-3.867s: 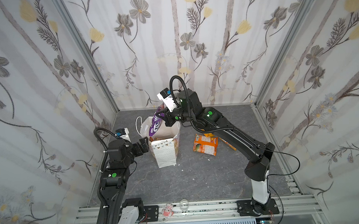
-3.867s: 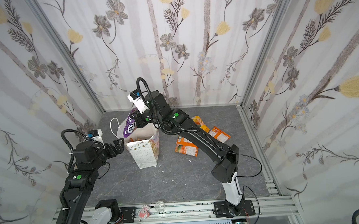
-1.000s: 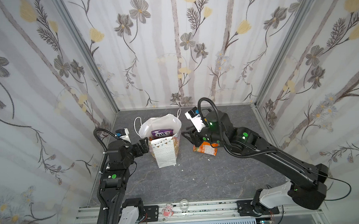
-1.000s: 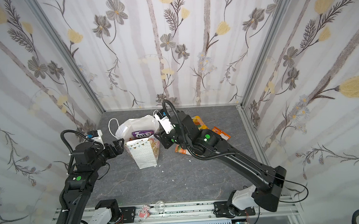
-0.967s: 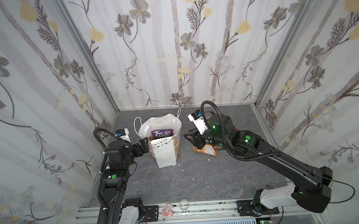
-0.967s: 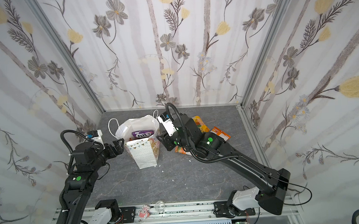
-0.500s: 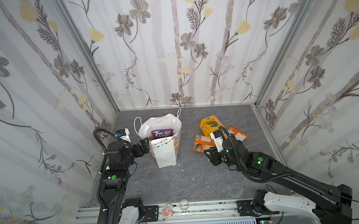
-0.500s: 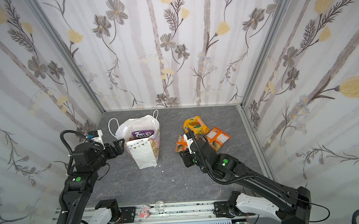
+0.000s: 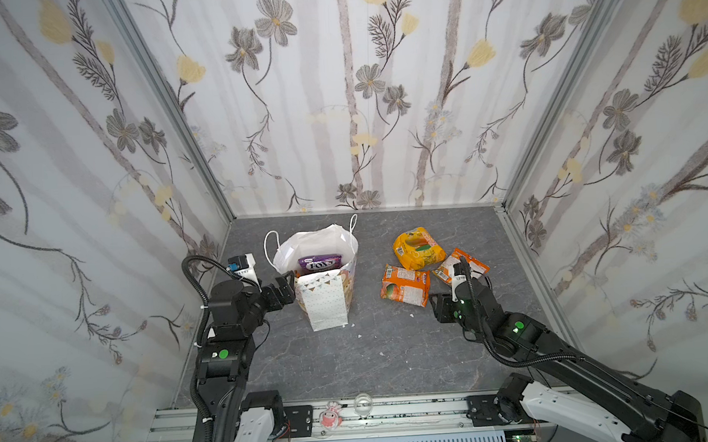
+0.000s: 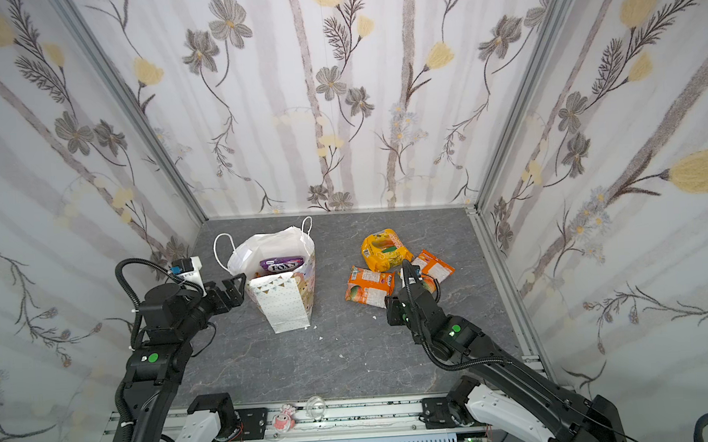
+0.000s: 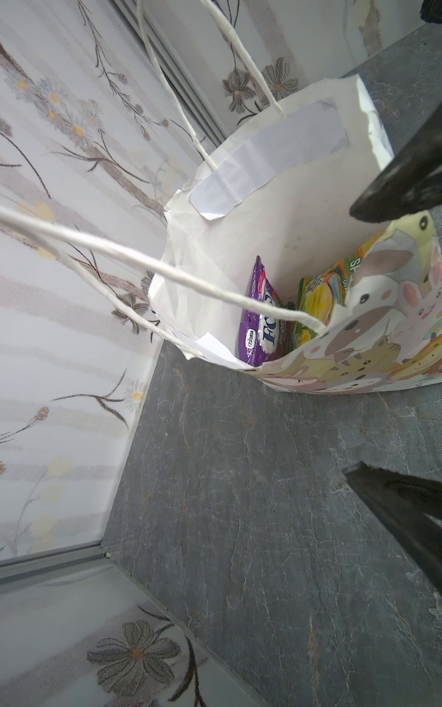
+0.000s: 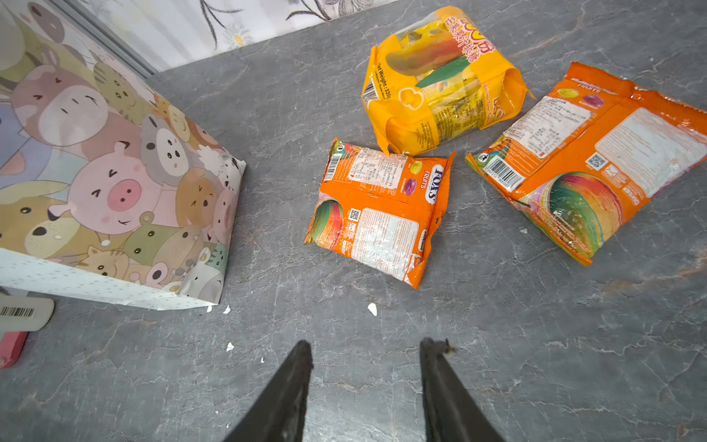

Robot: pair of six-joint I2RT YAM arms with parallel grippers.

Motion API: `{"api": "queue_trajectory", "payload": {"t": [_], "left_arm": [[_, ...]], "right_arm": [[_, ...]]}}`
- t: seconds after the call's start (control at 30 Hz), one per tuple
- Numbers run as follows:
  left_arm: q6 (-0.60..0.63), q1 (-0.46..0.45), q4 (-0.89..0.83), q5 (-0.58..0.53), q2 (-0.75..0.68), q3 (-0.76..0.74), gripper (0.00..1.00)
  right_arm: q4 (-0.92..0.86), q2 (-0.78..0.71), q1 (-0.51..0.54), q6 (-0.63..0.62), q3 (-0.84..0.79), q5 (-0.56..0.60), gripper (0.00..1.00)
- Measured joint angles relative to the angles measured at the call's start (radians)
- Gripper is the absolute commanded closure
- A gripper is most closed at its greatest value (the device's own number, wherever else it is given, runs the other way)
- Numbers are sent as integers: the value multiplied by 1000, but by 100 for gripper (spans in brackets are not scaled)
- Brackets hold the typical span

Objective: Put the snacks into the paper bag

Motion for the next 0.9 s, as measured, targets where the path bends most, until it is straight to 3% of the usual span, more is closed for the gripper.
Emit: {"api": "queue_trajectory", "payload": {"t": [0.33, 0.9], "left_arm": [[0, 0, 0, -8, 3, -1, 0], [0, 0, 0, -51, 4, -1, 0]], "right_arm": [[116, 78, -153, -18, -63, -128, 55], [220, 124, -241, -37, -158, -222, 46]]}}
